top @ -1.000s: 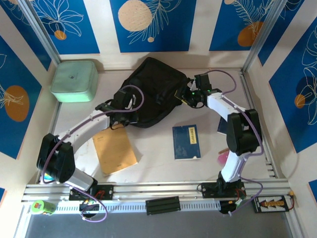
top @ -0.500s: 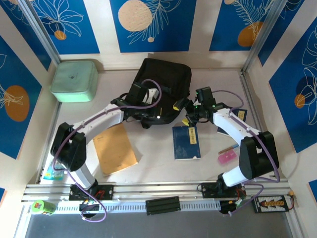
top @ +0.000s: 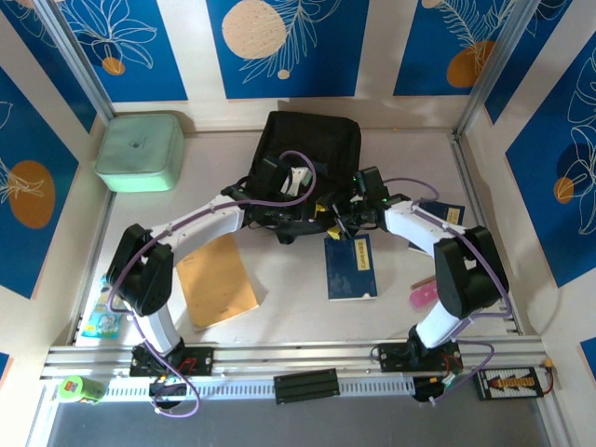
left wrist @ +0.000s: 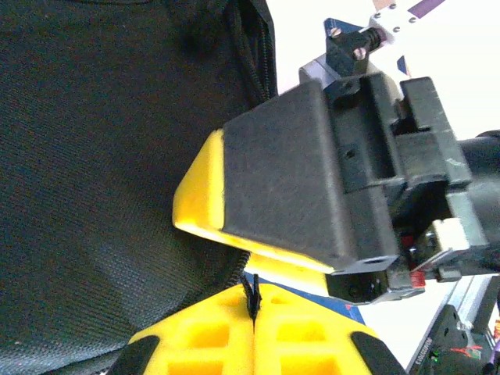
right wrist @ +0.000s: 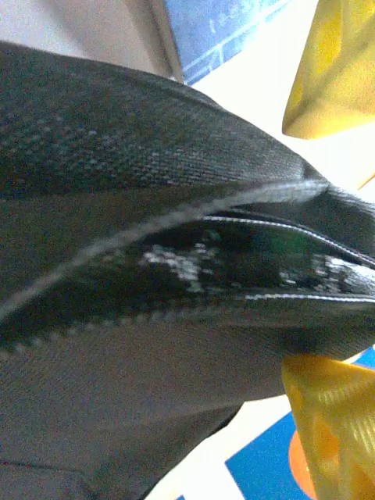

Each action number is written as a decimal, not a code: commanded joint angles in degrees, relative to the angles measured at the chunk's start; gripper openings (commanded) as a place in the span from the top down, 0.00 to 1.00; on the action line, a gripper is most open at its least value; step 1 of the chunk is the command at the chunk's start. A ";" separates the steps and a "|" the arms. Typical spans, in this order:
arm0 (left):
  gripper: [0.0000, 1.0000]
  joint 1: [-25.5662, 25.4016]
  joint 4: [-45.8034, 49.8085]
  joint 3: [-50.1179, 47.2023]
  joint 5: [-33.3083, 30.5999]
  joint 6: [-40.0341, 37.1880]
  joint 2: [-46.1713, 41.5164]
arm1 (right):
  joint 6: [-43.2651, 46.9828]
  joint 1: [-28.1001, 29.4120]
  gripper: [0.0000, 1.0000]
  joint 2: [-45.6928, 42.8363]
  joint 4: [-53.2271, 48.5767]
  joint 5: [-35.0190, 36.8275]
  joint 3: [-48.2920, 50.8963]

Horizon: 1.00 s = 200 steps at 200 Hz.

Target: Pack books, pencil case, and school supplies into a backpack

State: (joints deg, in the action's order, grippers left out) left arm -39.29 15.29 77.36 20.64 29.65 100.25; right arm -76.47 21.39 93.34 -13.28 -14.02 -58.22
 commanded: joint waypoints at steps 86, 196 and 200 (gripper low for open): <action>1.00 -0.01 10.24 -2.74 -13.37 -3.76 -5.27 | 3.53 0.98 0.80 -1.06 -4.11 8.81 -2.08; 1.00 11.91 10.19 -13.18 -18.77 -9.64 -13.15 | 12.12 -4.45 0.81 -3.73 -7.88 19.11 -4.04; 1.00 12.15 10.05 -12.98 -18.14 -10.02 -13.15 | 12.89 -4.90 0.81 -3.41 -7.35 18.76 -4.26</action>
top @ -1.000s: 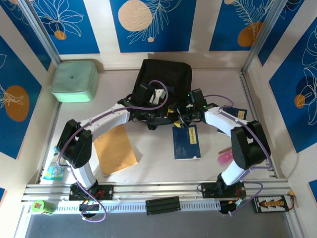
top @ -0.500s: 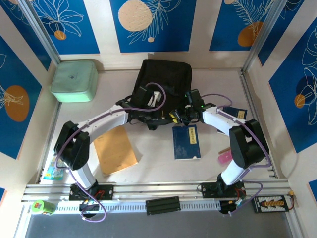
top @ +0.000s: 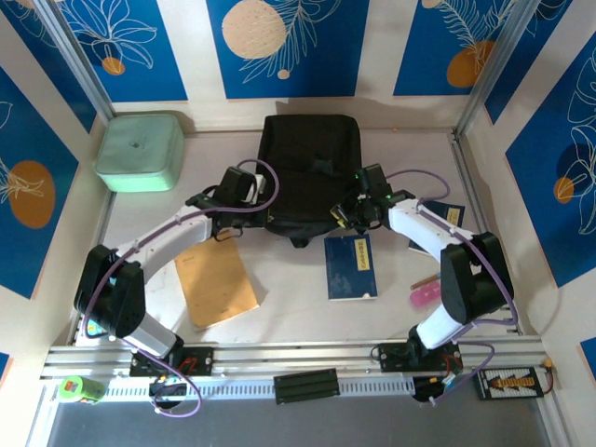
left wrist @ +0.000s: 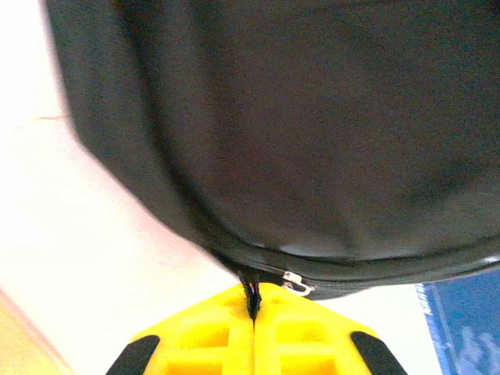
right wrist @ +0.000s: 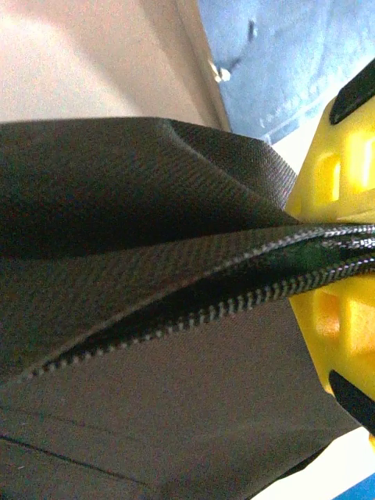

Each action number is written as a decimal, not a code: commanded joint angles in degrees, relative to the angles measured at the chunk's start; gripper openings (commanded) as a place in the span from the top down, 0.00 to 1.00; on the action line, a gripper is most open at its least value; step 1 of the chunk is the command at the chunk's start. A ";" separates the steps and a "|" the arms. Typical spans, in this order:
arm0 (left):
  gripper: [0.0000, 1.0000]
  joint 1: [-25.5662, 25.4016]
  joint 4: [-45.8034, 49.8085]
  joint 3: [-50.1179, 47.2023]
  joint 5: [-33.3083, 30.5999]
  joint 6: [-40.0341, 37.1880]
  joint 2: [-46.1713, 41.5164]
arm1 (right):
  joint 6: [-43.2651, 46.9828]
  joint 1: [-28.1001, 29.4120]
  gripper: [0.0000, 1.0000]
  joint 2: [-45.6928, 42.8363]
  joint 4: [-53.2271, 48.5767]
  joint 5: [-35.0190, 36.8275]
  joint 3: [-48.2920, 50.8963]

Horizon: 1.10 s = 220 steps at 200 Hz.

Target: Pack books, pencil case, and school supplies into a backpack

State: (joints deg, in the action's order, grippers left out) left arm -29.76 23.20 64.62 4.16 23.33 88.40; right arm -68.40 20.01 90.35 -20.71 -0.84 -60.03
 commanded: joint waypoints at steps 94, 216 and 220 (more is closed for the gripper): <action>1.00 -4.54 -3.41 0.49 11.73 -7.24 -4.12 | 15.90 -8.30 0.58 4.11 0.95 -3.52 -8.79; 1.00 -6.63 -0.01 8.50 14.32 -10.02 5.19 | -7.47 2.79 0.20 -2.48 -0.60 -9.44 -0.62; 1.00 -6.61 -0.03 8.48 14.36 -10.06 5.25 | -7.53 3.14 0.20 -1.68 -0.71 -9.45 -1.33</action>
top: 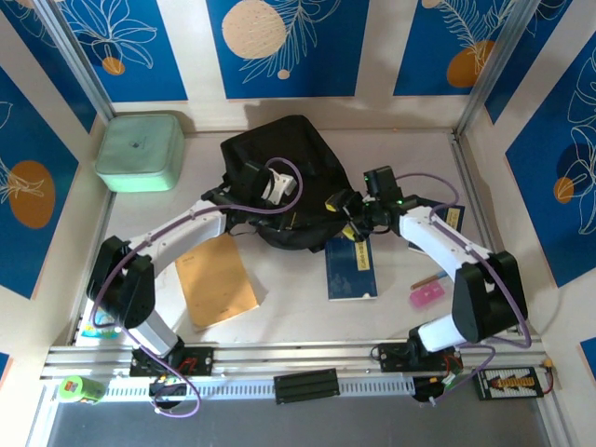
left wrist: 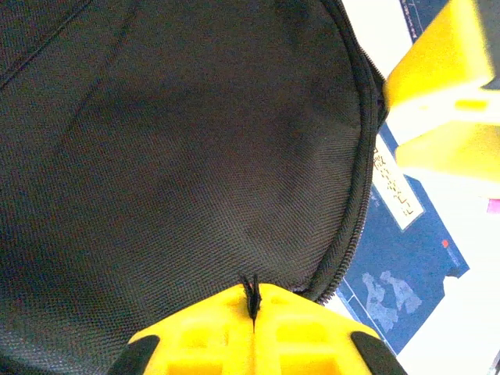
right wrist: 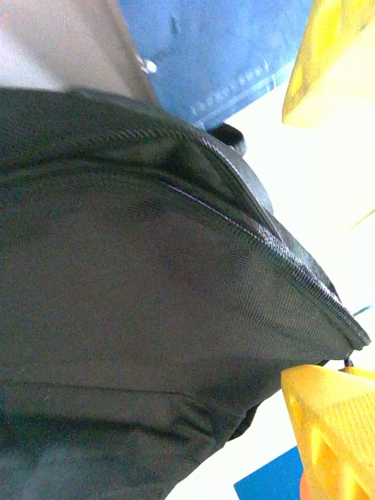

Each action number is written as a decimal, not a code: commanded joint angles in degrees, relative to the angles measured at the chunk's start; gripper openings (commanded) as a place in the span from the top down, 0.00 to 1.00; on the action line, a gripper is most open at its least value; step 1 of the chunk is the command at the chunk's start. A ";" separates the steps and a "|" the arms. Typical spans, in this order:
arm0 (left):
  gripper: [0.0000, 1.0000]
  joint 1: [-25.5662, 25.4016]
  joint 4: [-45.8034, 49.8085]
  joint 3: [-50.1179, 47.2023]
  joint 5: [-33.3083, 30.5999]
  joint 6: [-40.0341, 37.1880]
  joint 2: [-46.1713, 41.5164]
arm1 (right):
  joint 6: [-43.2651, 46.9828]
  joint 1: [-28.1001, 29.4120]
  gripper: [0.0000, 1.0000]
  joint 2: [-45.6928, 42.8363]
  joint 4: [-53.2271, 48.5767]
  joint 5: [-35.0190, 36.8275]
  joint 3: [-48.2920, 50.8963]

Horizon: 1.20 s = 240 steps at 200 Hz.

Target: Pack books, pencil case, and school supplies into a backpack

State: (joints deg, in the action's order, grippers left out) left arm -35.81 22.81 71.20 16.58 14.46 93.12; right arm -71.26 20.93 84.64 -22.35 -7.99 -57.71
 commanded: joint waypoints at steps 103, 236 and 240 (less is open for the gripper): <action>1.00 -0.05 8.83 -2.26 -8.29 -7.53 -6.41 | -3.76 4.65 0.77 6.41 -1.24 10.63 -3.54; 1.00 2.72 14.89 2.30 -25.67 -8.75 -3.34 | 4.42 8.90 0.86 6.06 -7.51 21.65 -2.86; 1.00 2.83 15.18 2.80 -25.89 -8.75 -2.91 | 4.96 9.16 0.85 6.06 -7.68 22.06 -2.77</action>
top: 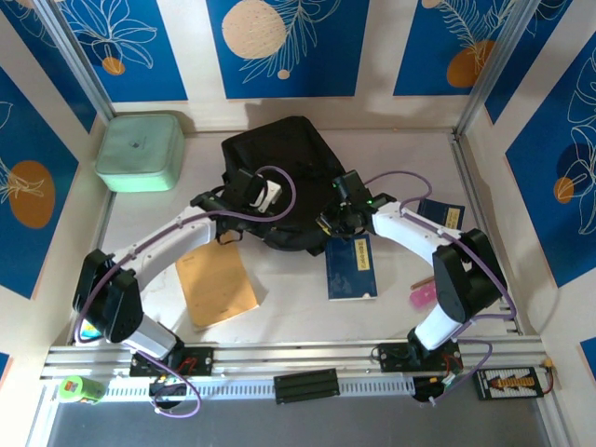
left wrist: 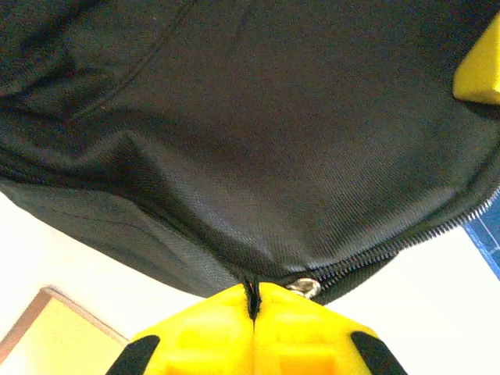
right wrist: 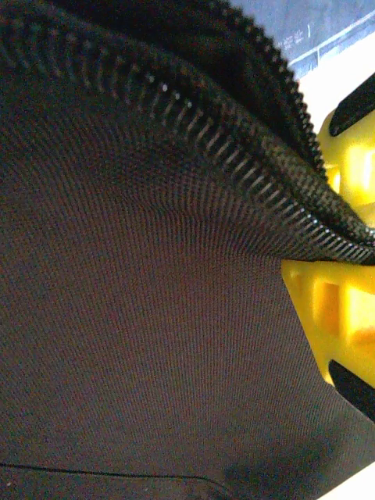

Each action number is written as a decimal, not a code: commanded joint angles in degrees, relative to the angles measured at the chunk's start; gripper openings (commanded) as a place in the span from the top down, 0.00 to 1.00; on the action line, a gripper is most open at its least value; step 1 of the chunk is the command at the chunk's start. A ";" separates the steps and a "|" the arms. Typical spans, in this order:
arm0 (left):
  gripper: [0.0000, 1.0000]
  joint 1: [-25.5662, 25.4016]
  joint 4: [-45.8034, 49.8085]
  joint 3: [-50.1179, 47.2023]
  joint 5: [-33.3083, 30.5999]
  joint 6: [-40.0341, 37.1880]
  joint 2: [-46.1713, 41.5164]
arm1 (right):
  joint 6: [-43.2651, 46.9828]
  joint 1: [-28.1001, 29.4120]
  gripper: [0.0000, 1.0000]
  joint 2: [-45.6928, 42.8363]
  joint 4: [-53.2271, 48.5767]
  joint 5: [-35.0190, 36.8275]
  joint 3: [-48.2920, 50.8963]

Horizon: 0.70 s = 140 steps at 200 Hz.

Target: Pack books, pencil case, and school supplies into a backpack

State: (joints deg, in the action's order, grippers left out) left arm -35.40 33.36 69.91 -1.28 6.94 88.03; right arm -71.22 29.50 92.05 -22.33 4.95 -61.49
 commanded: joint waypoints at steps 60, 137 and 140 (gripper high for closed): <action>1.00 4.16 7.36 9.72 -11.16 -0.83 6.66 | 9.04 2.23 0.86 -1.65 -9.31 12.62 2.52; 1.00 3.37 4.18 8.97 13.17 -2.36 5.84 | 16.83 -1.85 0.85 -2.16 -1.97 6.99 1.47; 1.00 3.13 4.24 9.05 13.74 -2.49 5.96 | 17.36 -2.20 0.84 -2.00 -1.55 6.13 1.25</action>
State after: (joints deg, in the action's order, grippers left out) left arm -32.71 37.28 78.37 5.76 6.63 94.78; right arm -59.72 30.24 90.56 -22.74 11.55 -59.72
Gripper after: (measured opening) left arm 0.059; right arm 0.150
